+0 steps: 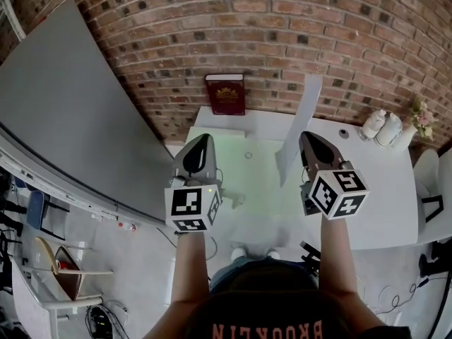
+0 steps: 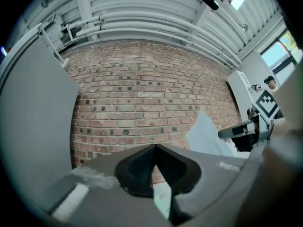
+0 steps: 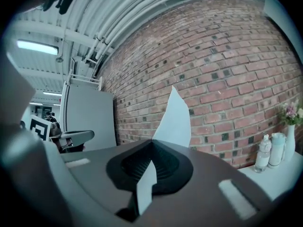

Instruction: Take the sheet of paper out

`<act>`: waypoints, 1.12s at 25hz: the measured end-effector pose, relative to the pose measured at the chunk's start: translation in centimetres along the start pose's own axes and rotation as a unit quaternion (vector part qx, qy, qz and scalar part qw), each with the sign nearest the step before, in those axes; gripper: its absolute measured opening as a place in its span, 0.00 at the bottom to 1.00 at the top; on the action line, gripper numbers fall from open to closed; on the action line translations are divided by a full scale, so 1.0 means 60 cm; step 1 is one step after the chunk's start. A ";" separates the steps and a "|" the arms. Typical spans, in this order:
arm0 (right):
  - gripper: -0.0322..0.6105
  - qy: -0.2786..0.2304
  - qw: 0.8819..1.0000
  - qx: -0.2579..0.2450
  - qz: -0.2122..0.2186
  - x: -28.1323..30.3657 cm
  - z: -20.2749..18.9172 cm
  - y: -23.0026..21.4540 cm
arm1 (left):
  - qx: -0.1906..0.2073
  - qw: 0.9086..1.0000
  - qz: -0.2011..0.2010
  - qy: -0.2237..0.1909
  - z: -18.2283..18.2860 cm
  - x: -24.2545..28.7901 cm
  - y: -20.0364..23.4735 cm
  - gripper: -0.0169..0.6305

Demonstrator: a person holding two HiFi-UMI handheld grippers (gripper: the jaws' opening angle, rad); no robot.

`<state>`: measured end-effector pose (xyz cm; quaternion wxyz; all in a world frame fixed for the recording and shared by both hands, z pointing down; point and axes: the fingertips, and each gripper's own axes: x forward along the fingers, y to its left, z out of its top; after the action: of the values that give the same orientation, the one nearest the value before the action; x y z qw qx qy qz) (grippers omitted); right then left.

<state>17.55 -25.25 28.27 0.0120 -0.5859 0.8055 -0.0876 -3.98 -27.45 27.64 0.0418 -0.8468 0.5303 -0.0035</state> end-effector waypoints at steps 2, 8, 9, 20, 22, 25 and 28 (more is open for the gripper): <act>0.05 -0.019 1.000 -0.022 -0.006 -0.006 0.020 0.005 | 0.004 1.000 -0.003 -0.006 0.008 -0.001 -0.003 0.03; 0.05 -0.068 0.994 -0.088 -0.004 -0.021 0.063 0.033 | 0.006 0.999 -0.002 -0.035 0.041 -0.003 0.003 0.03; 0.05 -0.075 0.992 -0.096 -0.005 -0.023 0.069 0.036 | 0.006 0.999 -0.001 -0.039 0.046 -0.003 0.004 0.03; 0.05 -0.118 0.981 -0.150 -0.034 -0.043 0.117 0.036 | 0.016 0.996 -0.005 -0.086 0.095 -0.014 0.013 0.03; 0.05 -0.118 0.980 -0.155 -0.034 -0.046 0.119 0.035 | 0.015 0.996 -0.002 -0.088 0.097 -0.015 0.013 0.03; 0.05 -0.118 0.980 -0.160 -0.034 -0.048 0.123 0.033 | 0.017 0.996 -0.005 -0.089 0.099 -0.013 0.011 0.03; 0.05 -0.121 0.979 -0.161 -0.036 -0.048 0.129 0.032 | 0.019 0.996 -0.008 -0.091 0.103 -0.011 0.010 0.03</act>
<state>17.62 -22.94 20.11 0.0117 -0.6149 0.7802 0.1142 -4.52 -26.70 21.47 0.1064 -0.8468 0.5173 0.0632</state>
